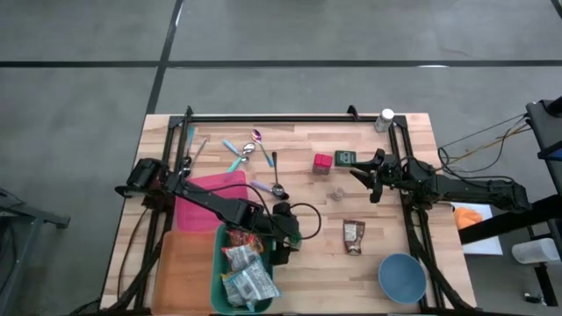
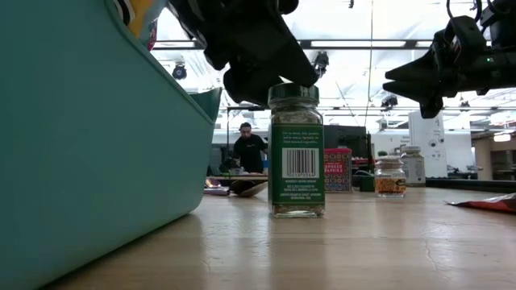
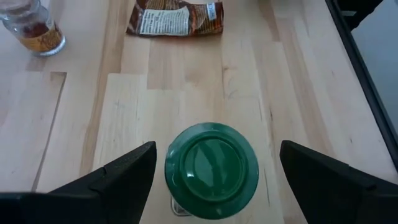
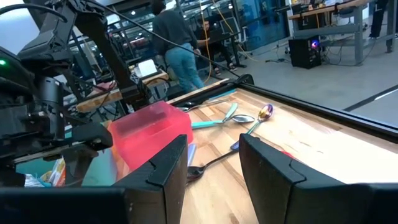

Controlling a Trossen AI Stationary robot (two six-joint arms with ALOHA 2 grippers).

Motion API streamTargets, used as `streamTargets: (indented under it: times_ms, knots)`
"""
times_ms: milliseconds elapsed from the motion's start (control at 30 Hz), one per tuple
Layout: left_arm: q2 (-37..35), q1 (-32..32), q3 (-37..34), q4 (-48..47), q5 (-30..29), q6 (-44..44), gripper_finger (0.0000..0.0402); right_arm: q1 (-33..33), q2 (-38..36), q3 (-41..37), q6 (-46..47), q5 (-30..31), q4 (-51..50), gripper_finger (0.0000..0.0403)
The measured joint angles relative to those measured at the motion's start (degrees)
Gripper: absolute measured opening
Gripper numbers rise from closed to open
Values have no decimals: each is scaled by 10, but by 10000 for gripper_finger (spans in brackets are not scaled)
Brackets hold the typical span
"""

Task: Pick & Place Food Item
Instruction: Put the green seasoning bottle into the pink bin

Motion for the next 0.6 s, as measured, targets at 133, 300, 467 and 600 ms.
streamTargets:
  times_ms: [133, 300, 467, 600]
  knots:
    - [4, 2, 0, 0, 0, 1, 345, 0, 1, 0, 0, 0, 0, 142]
    - [4, 3, -4, 6, 0, 1, 345, 0, 1, 0, 0, 0, 0, 142]
    - [4, 4, -4, 10, 0, 1, 345, 0, 1, 0, 0, 0, 0, 142]
    - [4, 5, -4, 9, 0, 1, 334, 0, 1, 0, 0, 0, 0, 142]
